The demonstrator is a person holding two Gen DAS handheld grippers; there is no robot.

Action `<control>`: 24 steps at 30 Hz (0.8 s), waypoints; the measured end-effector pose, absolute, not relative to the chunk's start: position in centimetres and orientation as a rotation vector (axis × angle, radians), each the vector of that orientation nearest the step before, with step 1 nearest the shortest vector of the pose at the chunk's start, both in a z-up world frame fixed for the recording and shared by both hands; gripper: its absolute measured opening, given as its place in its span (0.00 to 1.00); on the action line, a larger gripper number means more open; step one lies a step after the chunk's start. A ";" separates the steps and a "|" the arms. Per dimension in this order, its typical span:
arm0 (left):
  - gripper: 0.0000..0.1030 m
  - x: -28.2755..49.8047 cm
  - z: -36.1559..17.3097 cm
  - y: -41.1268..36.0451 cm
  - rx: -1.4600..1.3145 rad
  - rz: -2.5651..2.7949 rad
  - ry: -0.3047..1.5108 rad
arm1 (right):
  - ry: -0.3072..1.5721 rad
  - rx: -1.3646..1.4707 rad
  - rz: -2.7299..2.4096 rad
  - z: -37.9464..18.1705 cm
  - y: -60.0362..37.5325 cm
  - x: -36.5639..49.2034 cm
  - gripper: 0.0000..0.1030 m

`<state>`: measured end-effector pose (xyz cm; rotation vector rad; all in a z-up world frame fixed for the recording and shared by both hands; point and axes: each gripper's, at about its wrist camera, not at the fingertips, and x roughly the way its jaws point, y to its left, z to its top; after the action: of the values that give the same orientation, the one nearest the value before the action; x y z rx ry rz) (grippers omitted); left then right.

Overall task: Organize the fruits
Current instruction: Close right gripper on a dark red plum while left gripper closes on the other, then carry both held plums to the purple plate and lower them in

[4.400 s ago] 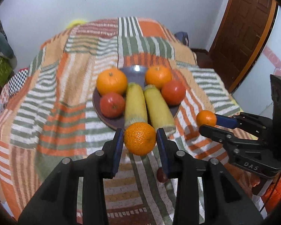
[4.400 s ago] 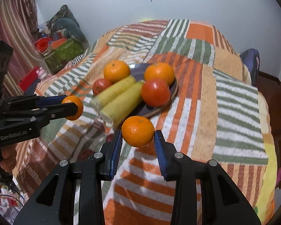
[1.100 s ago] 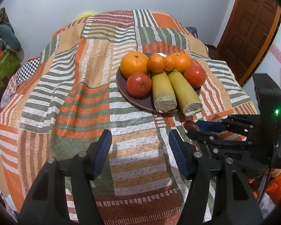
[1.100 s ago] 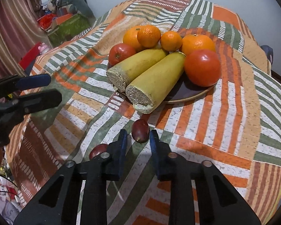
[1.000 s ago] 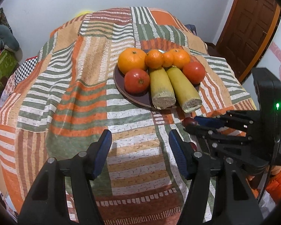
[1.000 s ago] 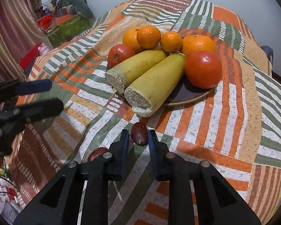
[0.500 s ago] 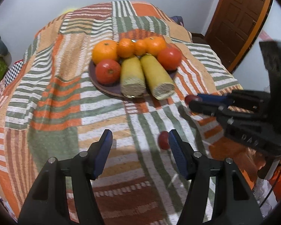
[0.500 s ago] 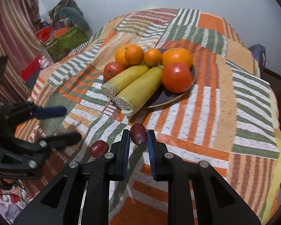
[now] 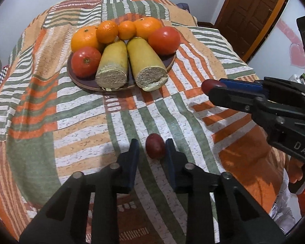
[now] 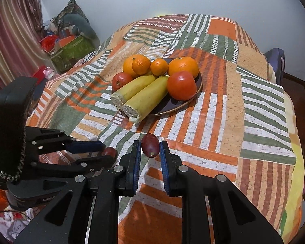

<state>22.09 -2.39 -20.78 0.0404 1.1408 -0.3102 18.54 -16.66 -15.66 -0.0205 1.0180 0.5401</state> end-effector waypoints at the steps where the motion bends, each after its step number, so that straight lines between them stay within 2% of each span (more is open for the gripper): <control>1: 0.19 22.1 -20.7 -2.5 0.042 -0.313 1.135 | 1.017 -0.020 0.541 -15.6 -16.6 18.6 0.17; 9: 0.19 22.0 -19.4 -1.9 0.047 -0.284 1.086 | 1.011 -0.018 0.547 -15.6 -16.4 18.6 0.17; 24: 0.19 24.4 -13.8 1.1 0.023 -0.200 0.918 | 0.940 -0.040 0.567 -13.6 -14.5 20.6 0.17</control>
<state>24.41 1.09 -13.83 0.0231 0.9179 -0.2003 20.60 -14.49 -13.61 -0.0395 0.9396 0.5669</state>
